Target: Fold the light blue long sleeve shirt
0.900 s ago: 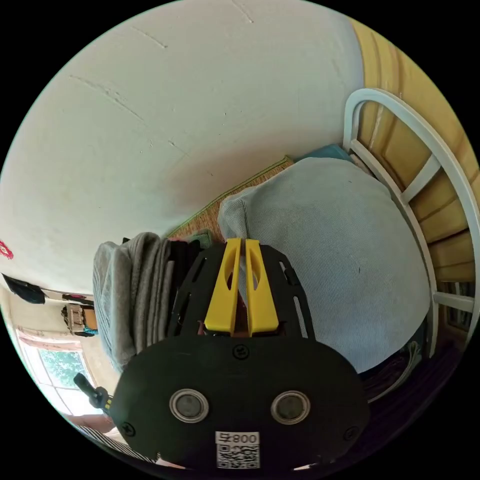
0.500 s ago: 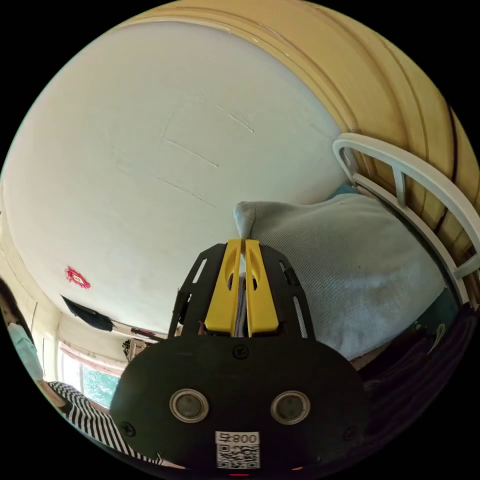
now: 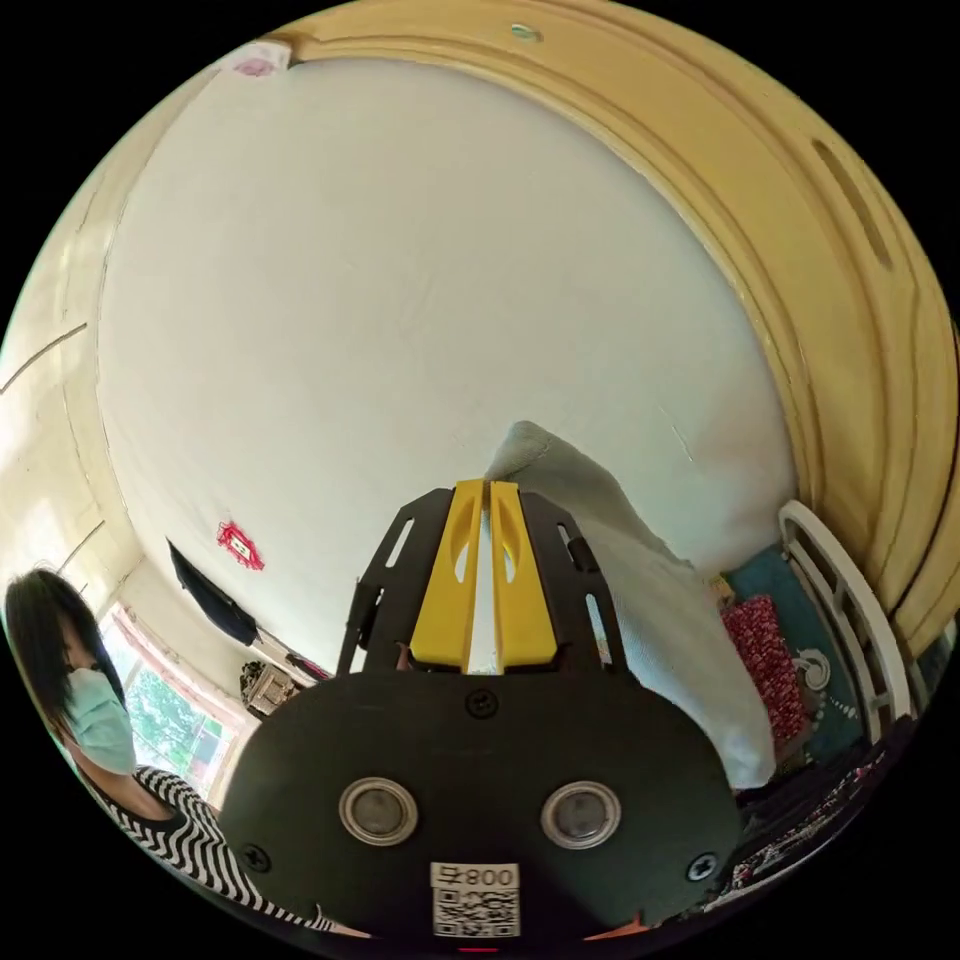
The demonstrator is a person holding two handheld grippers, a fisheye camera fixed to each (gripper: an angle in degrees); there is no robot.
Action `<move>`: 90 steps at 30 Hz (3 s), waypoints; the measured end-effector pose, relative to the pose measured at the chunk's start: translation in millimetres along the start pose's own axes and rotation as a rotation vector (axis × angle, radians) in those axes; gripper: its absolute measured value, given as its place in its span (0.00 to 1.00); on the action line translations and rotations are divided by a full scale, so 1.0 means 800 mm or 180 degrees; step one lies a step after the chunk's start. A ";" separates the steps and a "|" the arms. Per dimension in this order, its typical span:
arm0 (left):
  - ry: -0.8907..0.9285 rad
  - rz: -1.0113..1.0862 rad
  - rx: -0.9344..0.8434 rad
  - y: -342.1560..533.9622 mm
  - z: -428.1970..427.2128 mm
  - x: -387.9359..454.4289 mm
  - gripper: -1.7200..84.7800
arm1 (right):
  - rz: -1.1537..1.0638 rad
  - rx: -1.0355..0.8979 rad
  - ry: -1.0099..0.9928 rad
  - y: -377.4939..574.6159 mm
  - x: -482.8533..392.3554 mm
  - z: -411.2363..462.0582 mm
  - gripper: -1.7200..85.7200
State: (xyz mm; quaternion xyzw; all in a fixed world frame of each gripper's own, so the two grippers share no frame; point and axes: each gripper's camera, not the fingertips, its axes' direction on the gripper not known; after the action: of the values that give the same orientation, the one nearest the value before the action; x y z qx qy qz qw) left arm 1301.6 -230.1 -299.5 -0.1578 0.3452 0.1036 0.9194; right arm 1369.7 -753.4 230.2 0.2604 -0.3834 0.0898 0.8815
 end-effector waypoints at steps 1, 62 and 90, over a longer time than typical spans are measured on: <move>-0.0004 0.0020 0.0070 0.015 -0.011 -0.010 0.02 | -0.0057 0.0001 -0.0025 -0.012 -0.018 -0.001 0.03; -0.0638 -0.0955 0.2171 0.934 -0.430 -0.806 0.20 | -0.1538 -0.1996 -0.2332 -0.025 -1.219 0.146 0.03; 0.0144 -0.0713 0.2624 1.131 -0.374 -0.928 0.05 | -0.1058 -0.1661 -0.2036 -0.032 -1.231 0.058 0.03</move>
State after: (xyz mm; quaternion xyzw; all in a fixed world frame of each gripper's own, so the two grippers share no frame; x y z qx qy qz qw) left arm 300.4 441.6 -215.0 0.1841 0.3586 -0.1471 0.9033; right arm 670.8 -759.1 -465.3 0.1020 -0.5996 -0.2380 0.7572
